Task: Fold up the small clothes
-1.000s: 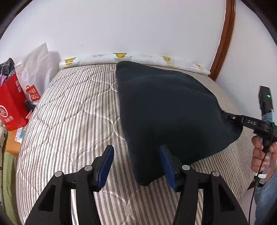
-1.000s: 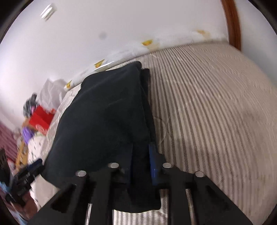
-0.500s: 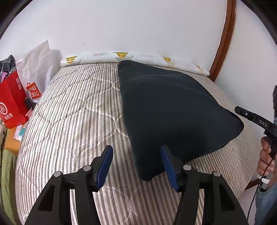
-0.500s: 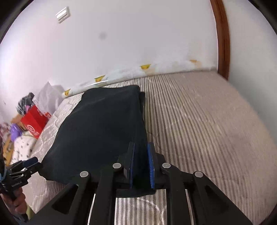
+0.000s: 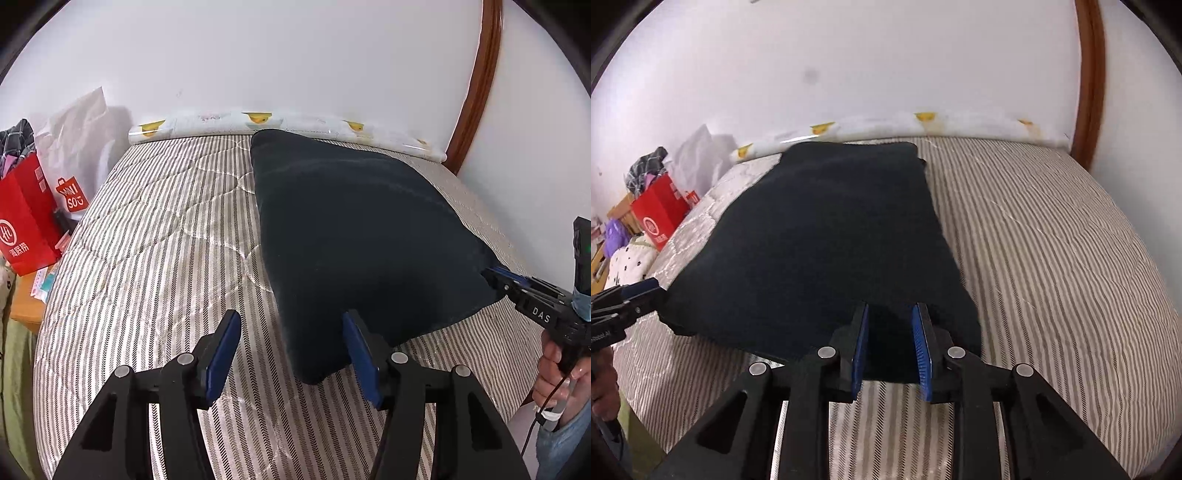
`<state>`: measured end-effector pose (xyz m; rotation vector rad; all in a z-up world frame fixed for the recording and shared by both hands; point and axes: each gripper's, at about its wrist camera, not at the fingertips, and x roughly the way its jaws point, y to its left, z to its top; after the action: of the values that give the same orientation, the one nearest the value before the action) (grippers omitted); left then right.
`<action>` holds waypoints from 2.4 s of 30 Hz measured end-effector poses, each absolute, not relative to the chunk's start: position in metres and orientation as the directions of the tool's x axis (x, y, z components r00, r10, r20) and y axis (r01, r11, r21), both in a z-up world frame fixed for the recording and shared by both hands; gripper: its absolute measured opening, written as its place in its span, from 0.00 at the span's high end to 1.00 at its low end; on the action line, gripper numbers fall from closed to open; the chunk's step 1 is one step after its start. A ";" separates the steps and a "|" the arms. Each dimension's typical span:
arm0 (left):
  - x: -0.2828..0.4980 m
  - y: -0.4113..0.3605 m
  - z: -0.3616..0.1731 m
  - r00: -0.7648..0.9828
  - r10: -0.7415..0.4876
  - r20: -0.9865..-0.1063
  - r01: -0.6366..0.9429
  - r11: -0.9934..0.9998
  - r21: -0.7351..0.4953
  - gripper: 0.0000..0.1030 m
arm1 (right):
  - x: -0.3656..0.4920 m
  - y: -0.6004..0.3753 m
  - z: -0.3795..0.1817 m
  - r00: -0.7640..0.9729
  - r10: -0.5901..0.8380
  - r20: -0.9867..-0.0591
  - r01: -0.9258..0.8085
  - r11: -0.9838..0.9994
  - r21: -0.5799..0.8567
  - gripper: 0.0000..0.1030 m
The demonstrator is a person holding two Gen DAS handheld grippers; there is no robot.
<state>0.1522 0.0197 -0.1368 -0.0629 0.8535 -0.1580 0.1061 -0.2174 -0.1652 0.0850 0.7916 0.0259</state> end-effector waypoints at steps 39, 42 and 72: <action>0.136 0.024 -0.143 0.595 -0.136 -0.792 0.034 0.989 -0.145 0.39 | 0.093 -0.213 -0.157 0.651 0.010 -0.759 0.075 0.994 0.077 0.40; 0.133 0.026 -0.139 0.620 -0.159 -0.769 0.035 0.984 -0.175 0.39 | 0.093 -0.210 -0.158 0.647 0.010 -0.763 0.063 0.996 0.066 0.39; 0.064 0.008 -0.047 0.778 -0.145 -0.611 0.044 0.983 -0.178 0.28 | 0.017 -0.182 -0.065 0.736 -0.095 -0.671 0.105 0.994 -0.026 0.25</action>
<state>0.0642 0.0076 -0.0472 -0.1570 0.6719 -0.1025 0.0171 -0.1821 -0.0650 0.0141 0.7361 -0.1098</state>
